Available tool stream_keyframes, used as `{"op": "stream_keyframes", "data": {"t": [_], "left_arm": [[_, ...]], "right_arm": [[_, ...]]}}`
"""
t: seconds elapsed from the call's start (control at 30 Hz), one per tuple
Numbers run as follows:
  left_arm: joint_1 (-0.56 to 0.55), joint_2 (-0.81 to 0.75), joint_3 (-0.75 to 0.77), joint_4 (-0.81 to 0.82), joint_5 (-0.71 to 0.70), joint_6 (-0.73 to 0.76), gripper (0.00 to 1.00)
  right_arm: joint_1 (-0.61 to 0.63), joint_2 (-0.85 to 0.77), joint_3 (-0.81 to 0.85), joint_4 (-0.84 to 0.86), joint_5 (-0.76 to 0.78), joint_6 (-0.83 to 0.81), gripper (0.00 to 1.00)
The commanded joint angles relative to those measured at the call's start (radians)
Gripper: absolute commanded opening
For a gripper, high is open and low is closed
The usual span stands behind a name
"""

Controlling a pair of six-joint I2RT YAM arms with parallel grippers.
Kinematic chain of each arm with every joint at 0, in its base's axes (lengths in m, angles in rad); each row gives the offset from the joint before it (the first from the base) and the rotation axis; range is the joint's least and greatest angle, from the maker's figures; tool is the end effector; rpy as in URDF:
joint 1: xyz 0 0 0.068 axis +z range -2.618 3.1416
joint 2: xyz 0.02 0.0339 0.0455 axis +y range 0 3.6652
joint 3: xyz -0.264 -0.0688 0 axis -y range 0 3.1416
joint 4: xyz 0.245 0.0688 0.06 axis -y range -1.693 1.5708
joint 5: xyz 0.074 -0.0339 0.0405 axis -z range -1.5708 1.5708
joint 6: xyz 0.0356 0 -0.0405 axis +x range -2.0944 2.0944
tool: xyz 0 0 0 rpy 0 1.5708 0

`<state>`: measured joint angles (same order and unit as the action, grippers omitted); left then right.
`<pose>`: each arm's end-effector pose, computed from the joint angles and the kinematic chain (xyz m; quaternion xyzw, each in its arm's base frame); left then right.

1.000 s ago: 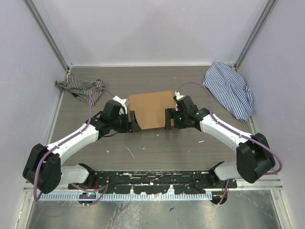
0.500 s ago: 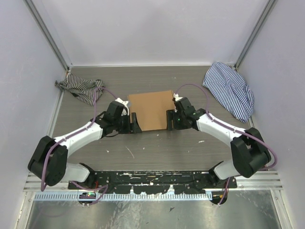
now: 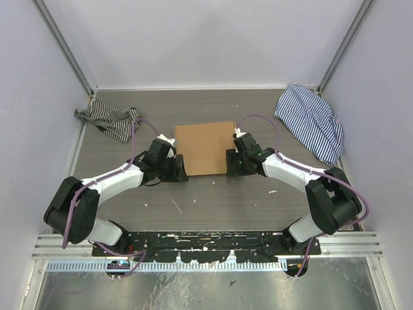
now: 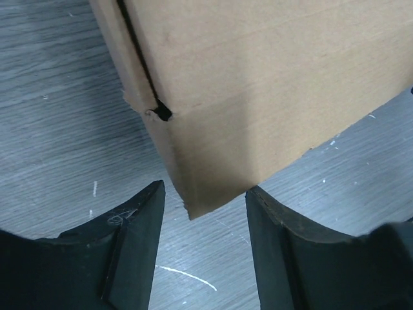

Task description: Fold the paper box

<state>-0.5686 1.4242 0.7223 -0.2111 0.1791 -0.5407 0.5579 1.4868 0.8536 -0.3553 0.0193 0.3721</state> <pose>0.2274 -0.1528 0.1760 0.0420 0.9421 -0.2414 0.2289 0.2473 0.1535 0.1884 -0.0861 0.9540 0.1205 0.2607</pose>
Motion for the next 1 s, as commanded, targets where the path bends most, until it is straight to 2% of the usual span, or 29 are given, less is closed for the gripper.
{"op": "stream_keyframes", "data": {"t": [0.0,0.27,0.6,0.73,0.8,0.87,0.9,0.93,0.97], "left_arm": [[-0.002,0.022,-0.013,0.005,-0.075,0.029,0.59],[-0.001,0.007,-0.015,-0.017,-0.119,0.040,0.54],[-0.002,-0.252,-0.023,-0.139,-0.093,0.037,0.51],[-0.002,-0.337,-0.030,-0.153,-0.109,0.016,0.49],[-0.002,-0.350,-0.040,-0.122,-0.100,0.009,0.45],[-0.002,-0.343,-0.048,-0.087,-0.090,0.000,0.37],[-0.002,-0.334,-0.052,-0.067,-0.077,-0.003,0.30],[-0.002,-0.324,-0.056,-0.046,-0.066,-0.004,0.21],[-0.002,-0.311,-0.059,-0.030,-0.062,-0.006,0.10]], "right_arm": [[0.005,0.016,-0.003,0.041,0.058,0.014,0.64],[0.005,-0.020,-0.002,0.016,0.056,0.013,0.63],[0.006,-0.192,0.084,-0.125,0.017,-0.009,0.64],[0.005,-0.173,0.206,-0.159,0.056,-0.028,0.63],[0.005,-0.104,0.299,-0.160,0.063,-0.054,0.51],[0.004,-0.009,0.402,-0.147,0.052,-0.091,0.27],[0.002,0.049,0.464,-0.145,0.053,-0.102,0.11],[-0.002,0.102,0.524,-0.144,0.055,-0.111,0.03],[-0.008,0.160,0.580,-0.140,0.066,-0.115,0.01]]}}
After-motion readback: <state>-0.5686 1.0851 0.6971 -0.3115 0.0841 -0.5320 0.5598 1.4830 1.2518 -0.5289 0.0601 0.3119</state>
